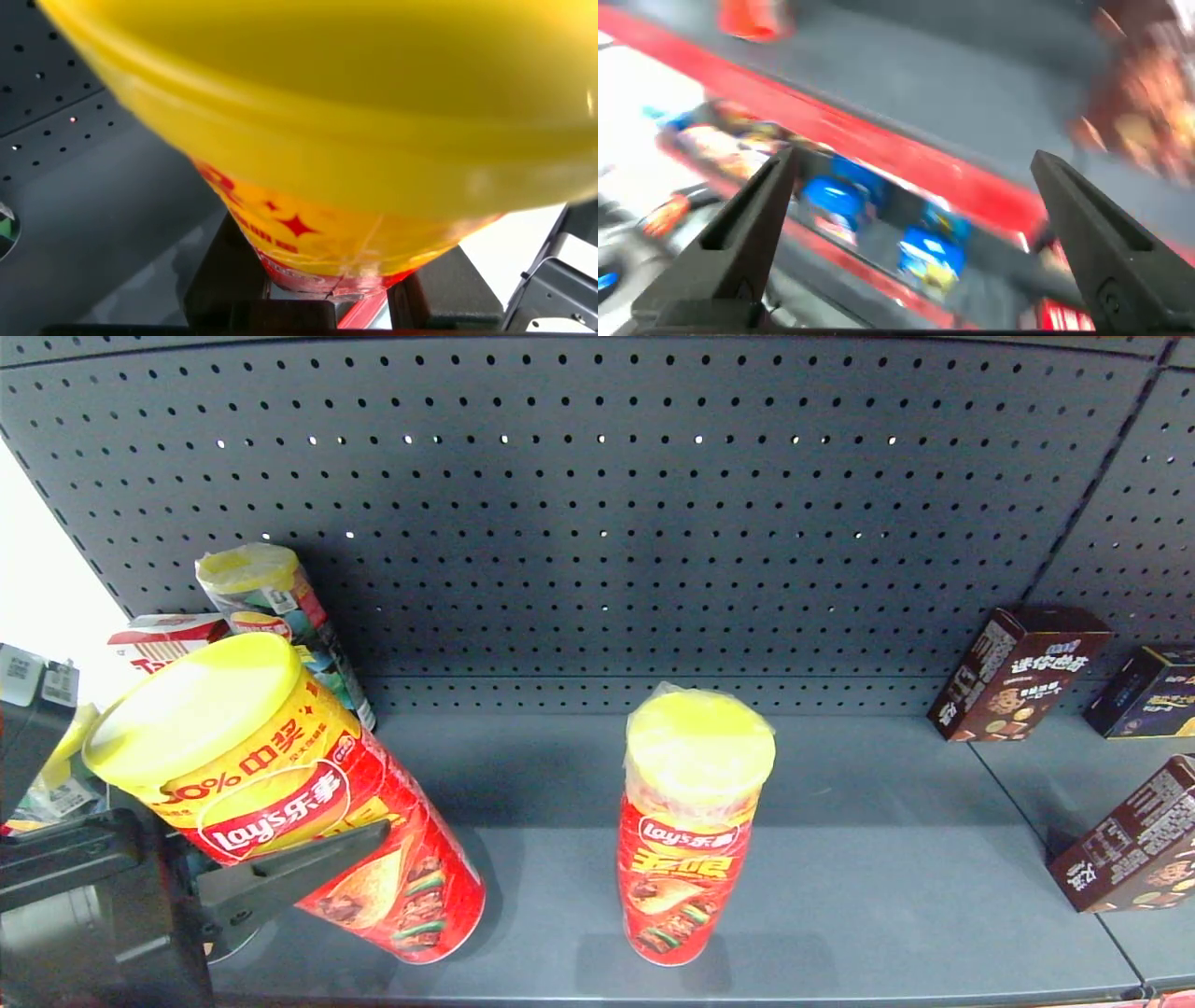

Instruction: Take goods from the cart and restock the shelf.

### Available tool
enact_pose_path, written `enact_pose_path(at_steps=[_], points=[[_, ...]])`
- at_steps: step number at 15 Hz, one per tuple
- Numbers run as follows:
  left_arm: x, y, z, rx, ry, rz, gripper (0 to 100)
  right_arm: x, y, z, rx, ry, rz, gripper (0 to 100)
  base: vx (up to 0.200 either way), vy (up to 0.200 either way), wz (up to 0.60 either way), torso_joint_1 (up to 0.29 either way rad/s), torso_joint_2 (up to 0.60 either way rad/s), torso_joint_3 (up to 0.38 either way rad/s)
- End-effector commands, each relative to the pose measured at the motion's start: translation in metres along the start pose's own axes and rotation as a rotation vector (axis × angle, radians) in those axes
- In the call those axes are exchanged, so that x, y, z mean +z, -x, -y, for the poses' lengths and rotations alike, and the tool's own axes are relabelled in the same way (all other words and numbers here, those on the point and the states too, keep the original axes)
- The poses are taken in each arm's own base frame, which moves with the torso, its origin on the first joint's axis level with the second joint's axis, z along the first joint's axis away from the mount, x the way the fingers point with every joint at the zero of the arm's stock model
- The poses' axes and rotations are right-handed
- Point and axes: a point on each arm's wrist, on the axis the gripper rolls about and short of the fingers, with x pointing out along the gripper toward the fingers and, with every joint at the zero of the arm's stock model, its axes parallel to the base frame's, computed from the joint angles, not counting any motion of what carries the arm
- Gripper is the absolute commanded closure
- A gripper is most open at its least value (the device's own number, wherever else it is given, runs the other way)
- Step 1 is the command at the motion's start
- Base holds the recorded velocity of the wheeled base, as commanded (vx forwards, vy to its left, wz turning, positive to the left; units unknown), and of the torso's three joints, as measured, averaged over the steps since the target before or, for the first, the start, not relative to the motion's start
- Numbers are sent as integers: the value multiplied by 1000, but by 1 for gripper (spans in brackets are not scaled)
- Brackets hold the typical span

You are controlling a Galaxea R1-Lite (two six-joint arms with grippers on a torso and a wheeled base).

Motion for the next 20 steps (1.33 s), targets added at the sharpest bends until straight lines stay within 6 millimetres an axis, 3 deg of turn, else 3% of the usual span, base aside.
enact_pose_path(at_steps=[1,5,8,11,12,14,20], points=[[-1,0,0,0,2,-4,100,-9,0,1,-151,-51,33,0,0,0,0,0,0,0],[-1,0,0,-1,-1,-1,100,-10,-1,2,-208,6,39,0,0,0,0,0,0,0],[0,1,1,-9,-4,4,100,-11,-3,-2,-25,102,74,0,0,0,0,0,0,0],[-1,0,5,-38,-5,2,100,-10,-2,-2,5,-44,78,0,0,0,0,0,0,0],[-2,0,6,-39,-4,0,100,-12,-3,0,-131,-95,72,0,0,0,0,0,0,0],[-1,3,7,-39,-7,6,100,-19,-6,-2,-69,-8,46,0,0,0,0,0,0,0],[1,6,8,-69,-10,19,100,-19,-6,-1,-24,-54,60,0,0,0,0,0,0,0]])
